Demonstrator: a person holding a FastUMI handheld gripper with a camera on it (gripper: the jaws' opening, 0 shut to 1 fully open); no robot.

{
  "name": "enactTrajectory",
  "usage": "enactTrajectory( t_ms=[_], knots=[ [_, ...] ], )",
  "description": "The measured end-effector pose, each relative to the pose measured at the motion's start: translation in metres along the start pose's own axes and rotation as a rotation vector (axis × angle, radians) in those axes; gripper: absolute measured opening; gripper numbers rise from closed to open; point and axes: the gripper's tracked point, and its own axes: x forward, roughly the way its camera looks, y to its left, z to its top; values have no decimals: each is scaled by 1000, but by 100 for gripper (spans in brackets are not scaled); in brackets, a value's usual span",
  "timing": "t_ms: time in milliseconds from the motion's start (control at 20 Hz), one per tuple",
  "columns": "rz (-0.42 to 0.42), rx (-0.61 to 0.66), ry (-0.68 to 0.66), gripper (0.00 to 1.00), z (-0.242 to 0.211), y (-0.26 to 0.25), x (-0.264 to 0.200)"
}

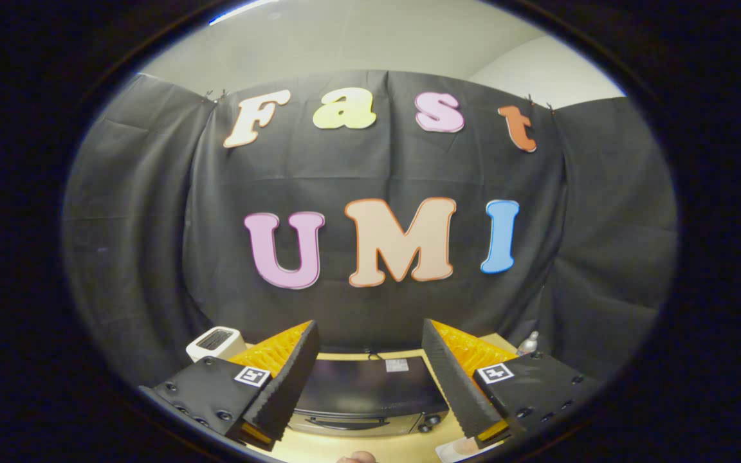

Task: Open the toaster oven, put the food inside, and close the toaster oven door.

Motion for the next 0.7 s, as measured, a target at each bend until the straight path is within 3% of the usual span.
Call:
enactTrajectory(
  t_ms=[700],
  knots=[
    [-32, 29, 315, 100, -177, 14, 34]
  ],
)
